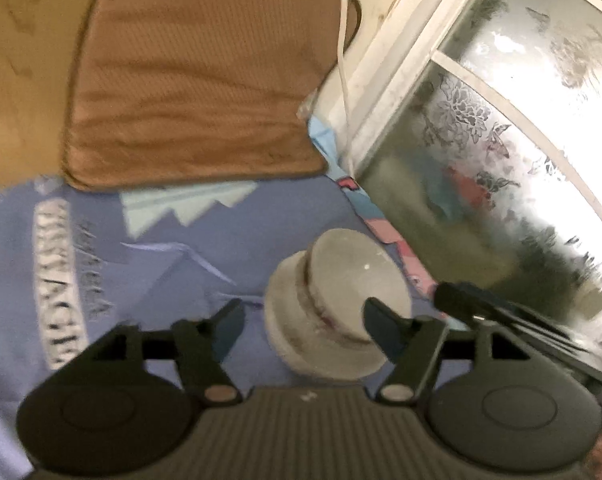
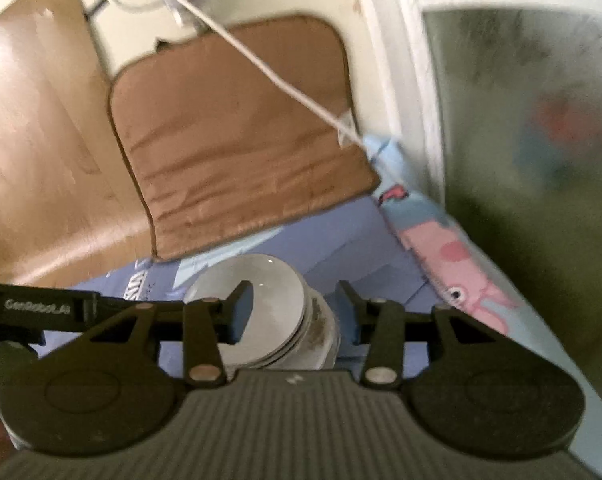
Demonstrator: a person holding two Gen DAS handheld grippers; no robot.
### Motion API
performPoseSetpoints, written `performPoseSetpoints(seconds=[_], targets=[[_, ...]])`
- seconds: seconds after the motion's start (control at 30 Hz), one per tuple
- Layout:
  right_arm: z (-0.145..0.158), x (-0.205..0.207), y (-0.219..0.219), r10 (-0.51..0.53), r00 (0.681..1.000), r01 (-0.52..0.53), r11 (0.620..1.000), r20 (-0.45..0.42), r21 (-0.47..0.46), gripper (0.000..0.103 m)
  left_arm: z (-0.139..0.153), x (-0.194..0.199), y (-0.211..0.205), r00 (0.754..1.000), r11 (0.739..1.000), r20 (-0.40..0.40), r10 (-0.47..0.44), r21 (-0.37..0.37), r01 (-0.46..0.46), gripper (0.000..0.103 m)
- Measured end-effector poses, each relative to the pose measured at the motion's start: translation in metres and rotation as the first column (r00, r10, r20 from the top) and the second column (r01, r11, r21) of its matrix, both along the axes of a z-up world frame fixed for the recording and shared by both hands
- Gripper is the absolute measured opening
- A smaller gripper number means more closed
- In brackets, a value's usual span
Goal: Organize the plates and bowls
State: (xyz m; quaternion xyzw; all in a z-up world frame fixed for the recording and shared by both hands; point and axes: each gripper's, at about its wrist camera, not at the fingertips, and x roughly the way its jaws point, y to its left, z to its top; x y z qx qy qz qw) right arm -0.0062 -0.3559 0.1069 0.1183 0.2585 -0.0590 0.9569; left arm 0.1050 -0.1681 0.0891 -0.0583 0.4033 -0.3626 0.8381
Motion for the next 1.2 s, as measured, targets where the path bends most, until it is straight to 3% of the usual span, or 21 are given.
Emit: performPoseSetpoints(seconds=[0.07,0.27,0.4,0.53,0.63,0.83,1.2], targets=[[-0.004,-0.023,0.01,-0.025,0.998,0.027,0.999,0.061,-0.03,0.061,0.002,-0.017,0.01,0.996,0.999,0.083,0.023,0.03,-0.026,0.078],[-0.028,-0.067,0.037,-0.117,0.986,0.119,0.993,0.121,-0.014,0.074,-0.005,-0.058,0.035,0.97,0.99,0.235,0.065,0.103,-0.091,0.079],[-0.034,-0.085,0.058,-0.186,0.97,0.184,0.983,0.155,0.027,0.082,-0.011,-0.073,0.053,0.964,0.987,0.252,0.081,0.117,-0.114,0.09],[-0.032,-0.089,0.078,-0.168,0.977,0.168,0.986,0.132,0.01,0.092,-0.015,-0.089,0.069,0.952,0.983,0.293,0.089,0.129,-0.132,0.102],[-0.031,-0.093,0.092,-0.169,0.978,0.172,0.985,0.125,-0.01,0.098,-0.016,-0.099,0.078,0.938,0.978,0.336,0.086,0.152,-0.144,0.103],[-0.038,-0.104,0.111,-0.192,0.976,0.19,0.981,0.107,0.029,0.103,-0.023,-0.105,0.092,0.943,0.971,0.326,0.069,0.195,-0.139,0.103],[-0.035,-0.106,0.119,-0.221,0.965,0.21,0.974,0.145,0.086,0.103,-0.03,-0.103,0.116,0.949,0.964,0.288,0.132,0.185,-0.19,0.103]])
